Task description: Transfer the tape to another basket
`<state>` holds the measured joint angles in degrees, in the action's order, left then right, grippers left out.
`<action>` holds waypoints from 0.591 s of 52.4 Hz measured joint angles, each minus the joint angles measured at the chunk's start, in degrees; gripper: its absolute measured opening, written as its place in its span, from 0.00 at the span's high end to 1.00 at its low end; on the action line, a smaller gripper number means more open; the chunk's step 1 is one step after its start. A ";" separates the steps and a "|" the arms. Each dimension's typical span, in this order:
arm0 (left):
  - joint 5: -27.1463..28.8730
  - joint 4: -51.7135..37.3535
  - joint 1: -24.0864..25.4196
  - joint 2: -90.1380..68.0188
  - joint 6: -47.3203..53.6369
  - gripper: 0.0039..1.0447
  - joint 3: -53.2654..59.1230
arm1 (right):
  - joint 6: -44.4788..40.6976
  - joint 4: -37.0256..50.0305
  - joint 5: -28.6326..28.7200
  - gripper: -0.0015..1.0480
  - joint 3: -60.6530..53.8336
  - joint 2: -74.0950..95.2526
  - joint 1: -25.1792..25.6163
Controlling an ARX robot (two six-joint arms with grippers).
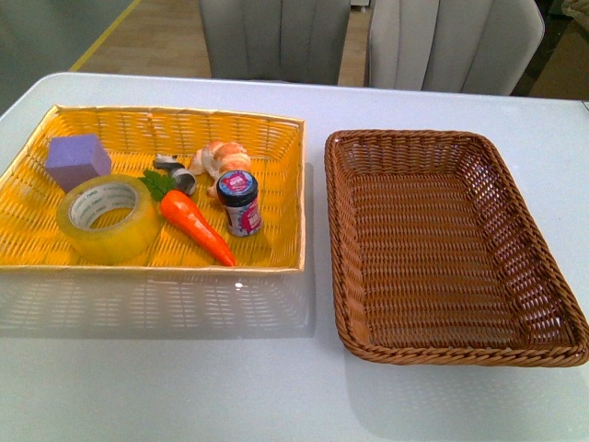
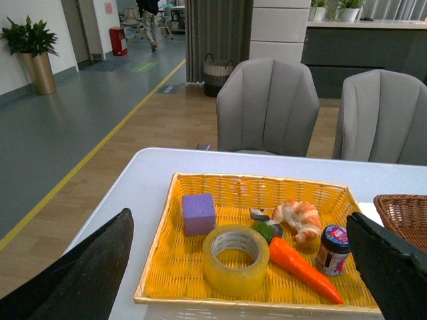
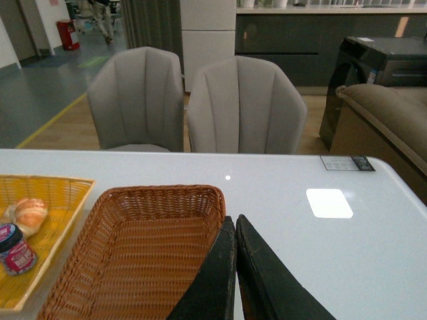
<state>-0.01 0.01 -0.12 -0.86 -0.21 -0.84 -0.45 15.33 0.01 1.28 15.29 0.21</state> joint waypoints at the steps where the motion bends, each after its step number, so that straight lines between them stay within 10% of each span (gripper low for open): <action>1: 0.00 0.00 0.00 0.00 -0.02 0.08 0.00 | 0.00 -0.37 0.00 0.98 0.00 -0.35 0.00; 31: 0.00 0.00 0.00 0.00 0.00 0.08 0.00 | 0.02 -15.19 -0.04 0.98 0.02 -14.86 -0.11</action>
<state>-0.01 0.01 -0.12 -0.86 -0.21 -0.84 -0.43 0.14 -0.03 1.30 0.43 0.10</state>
